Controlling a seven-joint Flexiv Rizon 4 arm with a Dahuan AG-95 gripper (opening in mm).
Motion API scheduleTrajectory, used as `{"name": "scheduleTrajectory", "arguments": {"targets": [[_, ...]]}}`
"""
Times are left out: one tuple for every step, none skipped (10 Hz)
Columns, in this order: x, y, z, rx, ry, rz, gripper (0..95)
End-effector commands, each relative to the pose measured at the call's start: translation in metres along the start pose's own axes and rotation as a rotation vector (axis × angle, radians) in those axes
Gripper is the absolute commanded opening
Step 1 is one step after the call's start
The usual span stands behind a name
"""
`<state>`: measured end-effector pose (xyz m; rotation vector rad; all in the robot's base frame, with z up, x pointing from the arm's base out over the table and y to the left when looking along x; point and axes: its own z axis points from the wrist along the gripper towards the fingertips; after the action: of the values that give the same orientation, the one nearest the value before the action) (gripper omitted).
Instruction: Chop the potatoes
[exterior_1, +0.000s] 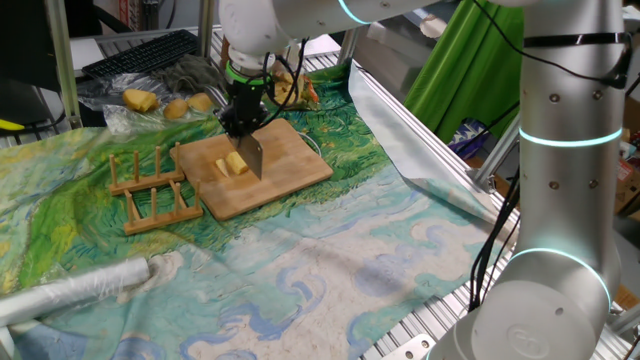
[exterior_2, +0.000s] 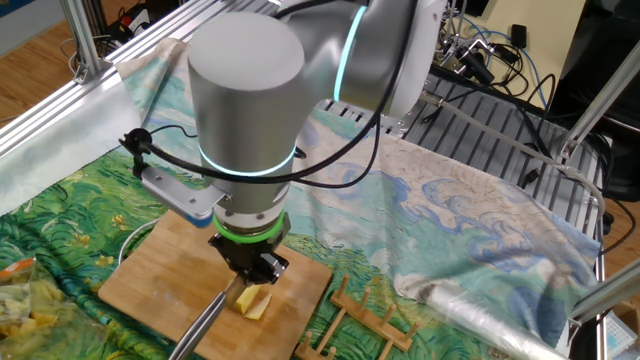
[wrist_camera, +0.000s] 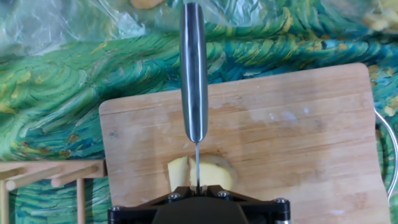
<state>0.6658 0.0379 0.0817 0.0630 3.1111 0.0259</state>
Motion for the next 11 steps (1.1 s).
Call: {"name": "scheduleTrajectory", "arguments": {"targets": [[0.001,-0.002,0.001,0.001,-0.003,-0.003,0.0],[0.001,-0.003,0.002,0.000,-0.003,-0.005,0.0],[0.002,-0.004,0.005,-0.001,-0.005,-0.008,0.0],[0.004,-0.005,0.016,-0.010,-0.010,-0.006,0.0],[0.007,-0.002,0.032,-0.024,-0.034,0.006,0.0],[0.008,0.001,0.050,-0.036,-0.056,0.012,0.0],[0.011,0.003,0.071,-0.053,-0.089,0.022,0.0],[0.014,0.003,0.083,-0.047,-0.112,0.023,0.0],[0.015,0.003,0.081,-0.048,-0.107,0.027,0.0],[0.009,0.003,0.075,-0.048,-0.106,0.025,0.0],[0.001,0.003,0.070,-0.044,-0.086,0.018,0.0]]}}
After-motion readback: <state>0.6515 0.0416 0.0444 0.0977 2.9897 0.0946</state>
